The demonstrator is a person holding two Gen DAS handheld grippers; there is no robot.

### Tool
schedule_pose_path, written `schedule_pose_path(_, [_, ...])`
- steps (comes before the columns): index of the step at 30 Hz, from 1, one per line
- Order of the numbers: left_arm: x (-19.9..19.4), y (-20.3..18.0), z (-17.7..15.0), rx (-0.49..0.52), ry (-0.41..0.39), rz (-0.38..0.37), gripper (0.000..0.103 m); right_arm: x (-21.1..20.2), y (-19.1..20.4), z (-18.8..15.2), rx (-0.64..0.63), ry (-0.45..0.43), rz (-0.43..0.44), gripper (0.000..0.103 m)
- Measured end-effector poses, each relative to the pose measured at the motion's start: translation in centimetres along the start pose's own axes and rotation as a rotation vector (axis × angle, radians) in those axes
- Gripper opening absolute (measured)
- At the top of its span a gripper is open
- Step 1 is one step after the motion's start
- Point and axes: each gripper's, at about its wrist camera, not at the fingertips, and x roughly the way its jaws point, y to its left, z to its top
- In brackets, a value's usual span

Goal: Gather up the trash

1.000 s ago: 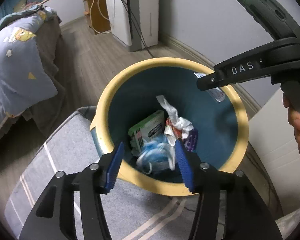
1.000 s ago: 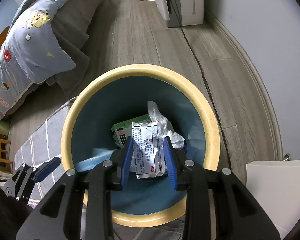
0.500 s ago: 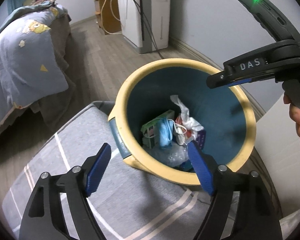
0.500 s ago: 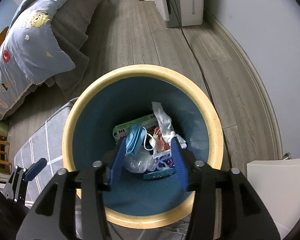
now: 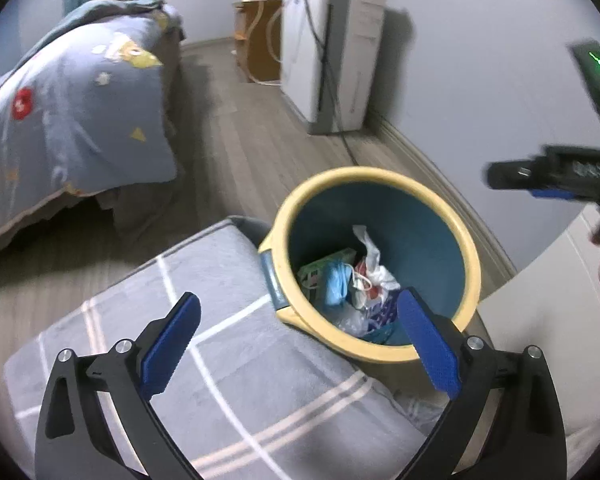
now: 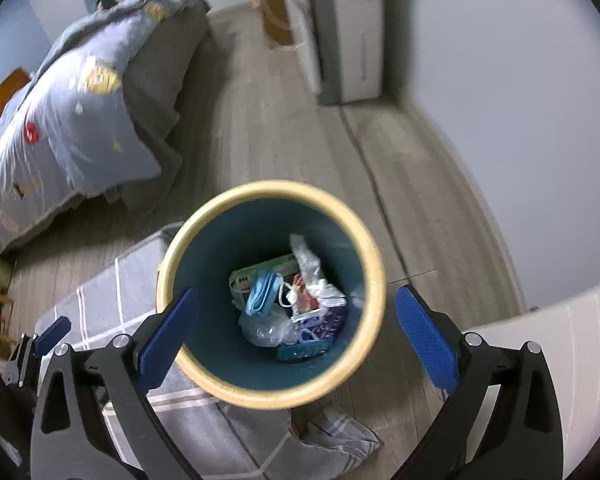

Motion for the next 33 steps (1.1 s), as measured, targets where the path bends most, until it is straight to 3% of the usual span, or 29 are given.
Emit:
schedule_pose_path(4, [-3.2, 0.2, 0.5, -0.062, -0.001, 0.048, 0.098, -3.6, -0.7, -1.2, 0.043, -0.032, -0.031, 0.097])
schedule_pose_path(9, [-4.7, -0.4, 0.5, -0.034, 0.135, 0.078, 0.098, -6.8, -0.7, -3.3, 0.010, -0.071, -0.104, 0.097])
schedule_pose_path(12, [-6.6, -0.7, -0.3, -0.031, 0.097, 0.040, 0.098, -8.1, -0.7, -4.5, 0.012, -0.086, -0.144, 0.097])
schedule_pose_path(16, [-8.1, -0.7, -0.9, -0.061, 0.065, -0.007, 0.098, -8.5, -1.0, -6.0, -0.019, -0.063, -0.106, 0.097])
schedule_pose_path(22, [-8.8, 0.2, -0.9, -0.067, 0.032, 0.027, 0.098, -7.0, -0.7, -6.8, 0.004, 0.015, -0.049, 0.097])
schedule_pose_path(27, [-9.1, -0.3, -0.6, -0.001, 0.011, 0.086, 0.098, -6.3, -0.1, -7.0, 0.010, 0.008, 0.017, 0.097])
schedule_pose_path(29, [-9.2, -0.6, -0.7, 0.020, 0.014, 0.099, 0.098, -6.3, 0.3, -7.0, -0.008, 0.001, -0.012, 0.097])
schedule_pose_path(33, [-9.7, -0.7, -0.8, 0.014, 0.016, 0.055, 0.098, -7.5, 1.5, -7.2, -0.076, -0.062, -0.069, 0.097])
